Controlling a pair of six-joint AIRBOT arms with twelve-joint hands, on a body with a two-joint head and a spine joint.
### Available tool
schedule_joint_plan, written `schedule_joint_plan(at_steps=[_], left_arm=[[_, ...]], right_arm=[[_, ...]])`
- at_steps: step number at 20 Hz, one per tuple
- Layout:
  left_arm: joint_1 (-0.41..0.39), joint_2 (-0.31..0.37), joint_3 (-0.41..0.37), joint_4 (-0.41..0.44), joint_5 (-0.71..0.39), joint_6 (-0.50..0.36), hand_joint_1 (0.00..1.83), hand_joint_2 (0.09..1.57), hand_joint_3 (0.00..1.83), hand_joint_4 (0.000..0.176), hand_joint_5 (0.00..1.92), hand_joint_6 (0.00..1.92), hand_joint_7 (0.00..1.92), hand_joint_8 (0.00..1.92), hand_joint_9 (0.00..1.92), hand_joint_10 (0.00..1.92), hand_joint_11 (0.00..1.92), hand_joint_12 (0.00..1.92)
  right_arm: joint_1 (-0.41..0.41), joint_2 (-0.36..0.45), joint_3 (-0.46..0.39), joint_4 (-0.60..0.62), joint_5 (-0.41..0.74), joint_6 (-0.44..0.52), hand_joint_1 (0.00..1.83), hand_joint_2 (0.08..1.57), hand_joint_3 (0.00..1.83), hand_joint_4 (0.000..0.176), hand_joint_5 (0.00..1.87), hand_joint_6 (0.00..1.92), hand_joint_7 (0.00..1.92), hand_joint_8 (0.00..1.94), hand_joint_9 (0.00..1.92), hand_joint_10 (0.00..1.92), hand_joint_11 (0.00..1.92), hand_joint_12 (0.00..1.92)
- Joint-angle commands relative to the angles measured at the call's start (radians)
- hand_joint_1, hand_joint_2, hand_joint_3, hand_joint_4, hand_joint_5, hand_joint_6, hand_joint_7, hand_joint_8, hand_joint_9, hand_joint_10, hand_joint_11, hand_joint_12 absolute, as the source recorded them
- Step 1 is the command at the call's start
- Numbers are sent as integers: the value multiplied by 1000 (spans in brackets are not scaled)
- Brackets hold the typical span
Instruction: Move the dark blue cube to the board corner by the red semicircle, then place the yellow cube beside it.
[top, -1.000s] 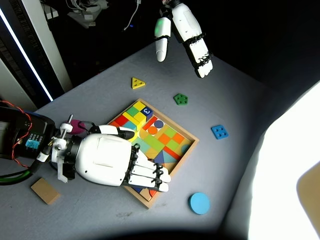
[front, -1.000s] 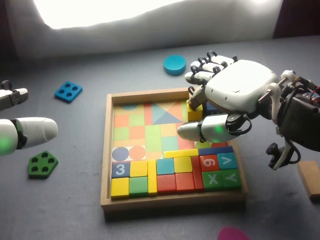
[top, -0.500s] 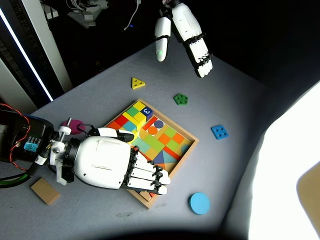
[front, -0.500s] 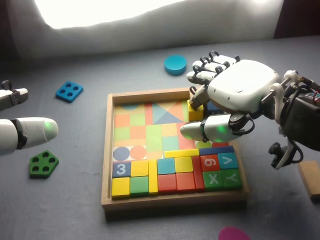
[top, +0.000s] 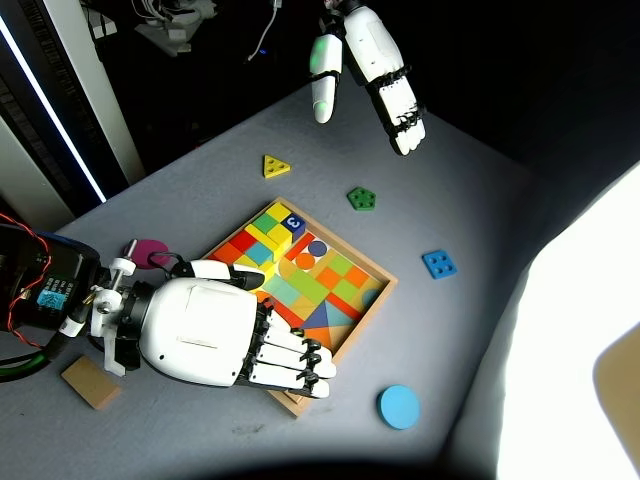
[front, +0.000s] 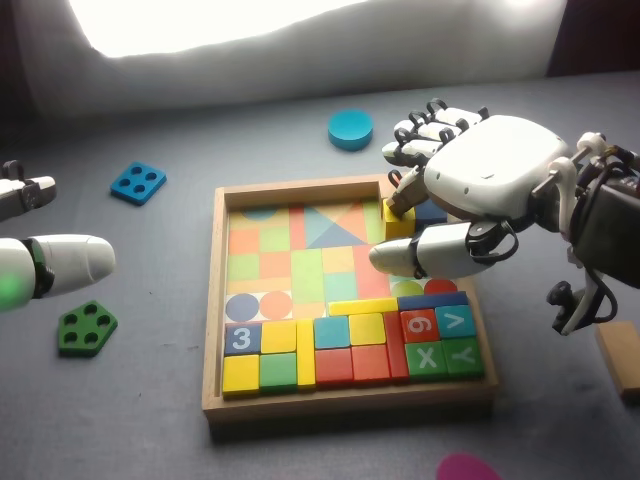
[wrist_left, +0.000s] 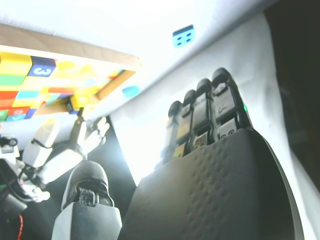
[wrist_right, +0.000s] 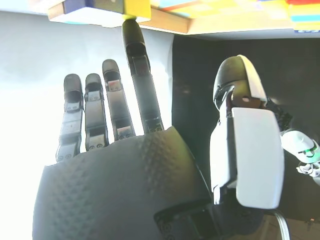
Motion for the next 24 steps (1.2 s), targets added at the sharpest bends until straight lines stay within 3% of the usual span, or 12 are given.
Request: schedule_joint_plan(at_steps=[1, 3, 9, 14, 16, 24], left_arm=[[-5, 4, 2, 28, -64, -5, 0, 1099, 3, 0, 0, 0, 0, 0, 0, 0, 0, 0], [-5, 4, 2, 28, -64, -5, 0, 1100, 3, 0, 0, 0, 0, 0, 0, 0, 0, 0], [-5, 4, 2, 28, -64, -5, 0, 1101, 3, 0, 0, 0, 0, 0, 0, 0, 0, 0], [-5, 5, 2, 28, -64, -6, 0, 1096, 0, 0, 0, 0, 0, 0, 0, 0, 0, 0], [-5, 5, 2, 28, -64, -6, 0, 1099, 1, 0, 0, 0, 5, 2, 0, 0, 0, 0], [-4, 6, 2, 28, -64, -6, 0, 1109, 5, 0, 5, 2, 26, 9, 5, 2, 13, 6]], right_arm=[[8, 13, 7, -2, 48, -21, 0, 1106, 1, 0, 811, 2, 211, 0, 75, 0, 0, 435], [21, 15, 6, -2, 57, -21, 0, 1105, 0, 0, 801, 4, 211, 1, 76, 5, 0, 381], [43, 22, 6, -2, 64, -21, 0, 1105, 0, 0, 804, 1, 206, 0, 82, 2, 0, 451], [71, 39, 4, -2, 67, -15, 0, 1104, 0, 0, 796, 1, 216, 0, 97, 3, 0, 591], [88, 53, -5, -2, 69, -14, 0, 1107, 0, 0, 797, 0, 212, 3, 96, 6, 0, 531], [158, 233, -206, -2, 67, -20, 0, 1117, 3, 0, 759, 0, 228, 5, 124, 10, 0, 591]])
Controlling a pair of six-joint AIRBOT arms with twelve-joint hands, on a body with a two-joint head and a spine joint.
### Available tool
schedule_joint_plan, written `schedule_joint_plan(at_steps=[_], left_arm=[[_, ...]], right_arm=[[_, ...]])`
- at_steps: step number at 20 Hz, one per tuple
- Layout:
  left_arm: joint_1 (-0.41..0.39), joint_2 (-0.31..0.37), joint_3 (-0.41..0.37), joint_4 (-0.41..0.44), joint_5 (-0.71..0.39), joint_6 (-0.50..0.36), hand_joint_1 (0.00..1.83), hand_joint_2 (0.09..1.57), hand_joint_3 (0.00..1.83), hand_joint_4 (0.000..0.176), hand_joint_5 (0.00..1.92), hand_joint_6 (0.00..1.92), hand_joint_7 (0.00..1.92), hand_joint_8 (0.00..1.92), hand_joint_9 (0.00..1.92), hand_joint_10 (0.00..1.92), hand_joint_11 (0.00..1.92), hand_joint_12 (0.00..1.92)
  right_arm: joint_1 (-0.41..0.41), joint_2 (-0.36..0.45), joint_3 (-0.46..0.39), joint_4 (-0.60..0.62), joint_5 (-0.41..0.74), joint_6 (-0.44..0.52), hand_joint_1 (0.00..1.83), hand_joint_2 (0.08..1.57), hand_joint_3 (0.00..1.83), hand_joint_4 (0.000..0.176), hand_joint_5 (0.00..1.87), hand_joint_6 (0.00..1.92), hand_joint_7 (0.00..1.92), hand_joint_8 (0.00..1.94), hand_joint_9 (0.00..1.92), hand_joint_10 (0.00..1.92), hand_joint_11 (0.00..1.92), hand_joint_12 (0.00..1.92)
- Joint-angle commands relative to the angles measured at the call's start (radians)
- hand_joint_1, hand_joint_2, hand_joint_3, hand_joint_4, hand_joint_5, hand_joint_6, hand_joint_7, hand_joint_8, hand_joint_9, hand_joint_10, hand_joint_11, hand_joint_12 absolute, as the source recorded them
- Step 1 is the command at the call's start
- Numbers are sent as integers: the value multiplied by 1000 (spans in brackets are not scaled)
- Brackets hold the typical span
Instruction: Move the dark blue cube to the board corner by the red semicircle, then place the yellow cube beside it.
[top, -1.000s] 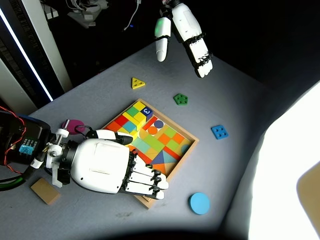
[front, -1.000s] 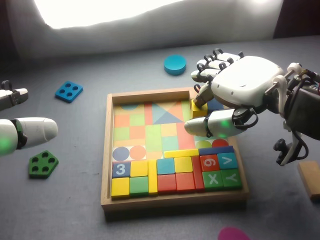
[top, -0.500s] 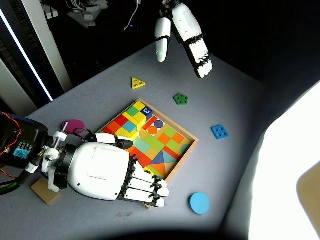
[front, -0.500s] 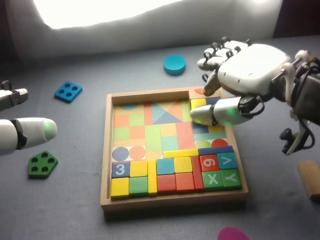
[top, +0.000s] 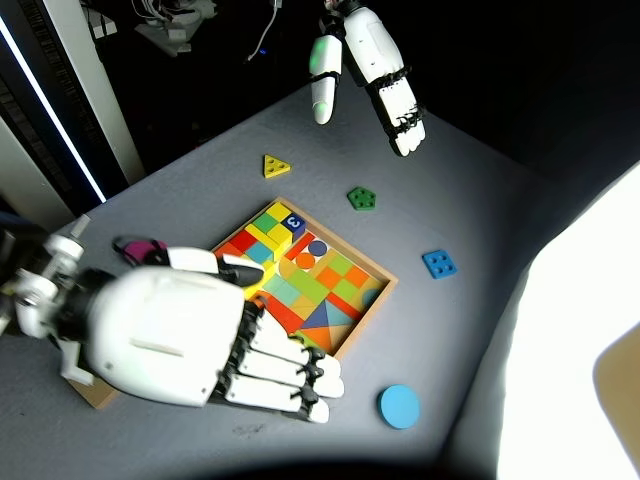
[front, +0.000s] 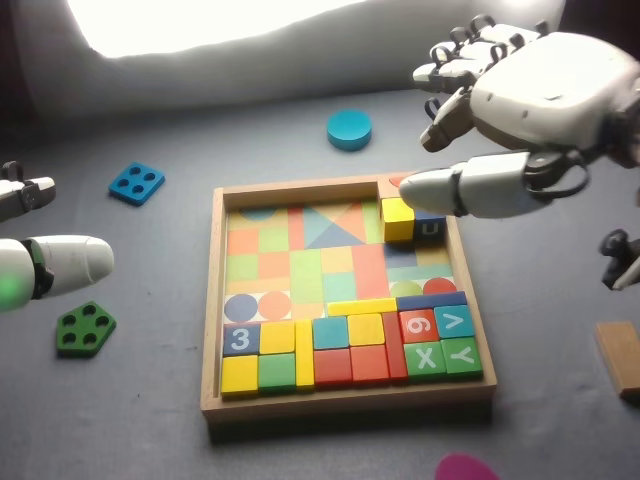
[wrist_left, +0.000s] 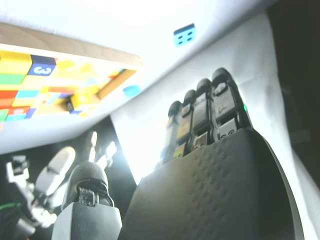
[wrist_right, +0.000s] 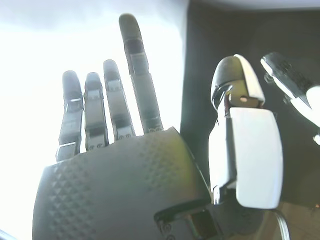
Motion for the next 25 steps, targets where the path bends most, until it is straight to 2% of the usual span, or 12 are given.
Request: schedule_joint_plan(at_steps=[1, 4, 5, 6, 8, 10, 12, 14, 15, 17, 19, 25], left_arm=[[-4, 6, 2, 29, -64, -6, 0, 1110, 5, 0, 22, 8, 55, 19, 43, 17, 59, 28], [-4, 9, 3, 29, -64, -6, 0, 1176, 8, 0, 333, 44, 497, 36, 499, 94, 34, 1279], [-4, 9, 2, 29, -61, -6, 0, 1204, 10, 0, 449, 60, 636, 60, 627, 152, 64, 1459], [-4, 9, 1, 29, -52, -6, 0, 1241, 14, 0, 627, 63, 826, 83, 695, 469, 185, 1590], [-4, 9, -1, 29, -47, -5, 0, 1306, 3, 0, 847, 92, 998, 231, 676, 1013, 348, 1645], [-3, 9, 0, 29, -47, -1, 0, 1336, 1, 0, 942, 237, 966, 774, 739, 1387, 471, 1784], [-3, 10, 3, 29, -47, -1, 0, 1333, 0, 0, 801, 767, 945, 1091, 796, 1545, 522, 1907], [-3, 10, 3, 29, -47, -1, 0, 1333, 0, 0, 801, 767, 945, 1091, 796, 1545, 522, 1907], [-3, 9, 3, 29, -47, -1, 0, 1329, 0, 0, 756, 1022, 952, 1184, 834, 1582, 592, 1918], [-4, 8, 4, 29, -47, -1, 0, 1330, 0, 0, 735, 1184, 916, 1248, 827, 1602, 589, 1921], [-5, 8, 4, 29, -47, -1, 0, 1333, 0, 0, 686, 1307, 908, 1218, 831, 1541, 599, 1921], [-6, 8, 4, 29, -47, -1, 0, 1342, 1, 0, 709, 1293, 930, 1249, 830, 1582, 612, 1921]], right_arm=[[22, 24, -16, -19, 88, 1, 0, 1117, 2, 0, 741, 0, 256, 16, 143, 17, 0, 589], [32, 101, -90, -19, 76, 0, 9, 1123, 1, 0, 798, 9, 604, 19, 497, 58, 0, 1063], [37, 126, -110, -19, 72, -1, 20, 1125, 1, 0, 832, 10, 697, 13, 586, 48, 0, 1174], [45, 147, -125, -20, 66, -1, 17, 1128, 1, 0, 878, 15, 820, 15, 720, 58, 93, 1242], [59, 188, -153, -20, 52, -1, 21, 1132, 0, 0, 962, 24, 1011, 29, 960, 128, 381, 1296], [66, 230, -187, -20, 26, -1, 75, 1126, 1, 0, 1074, 26, 1171, 80, 846, 893, 495, 1640], [78, 276, -230, -39, 15, -1, 80, 1126, 0, 0, 1120, 51, 1072, 455, 771, 1216, 511, 1745], [80, 277, -235, -39, 15, -1, 80, 1126, 0, 0, 1120, 51, 1072, 455, 771, 1216, 511, 1745], [80, 277, -237, -41, 15, -1, 75, 1135, 2, 0, 1065, 367, 1027, 683, 791, 1293, 518, 1791], [79, 275, -237, -46, 13, -1, 64, 1152, 1, 0, 849, 914, 973, 896, 833, 1378, 565, 1826], [79, 273, -237, -46, 11, -1, 95, 1150, 0, 0, 828, 960, 945, 940, 816, 1420, 573, 1855], [90, 263, -228, -46, -27, -1, 62, 1160, 0, 0, 802, 995, 916, 947, 764, 1408, 504, 1883]])
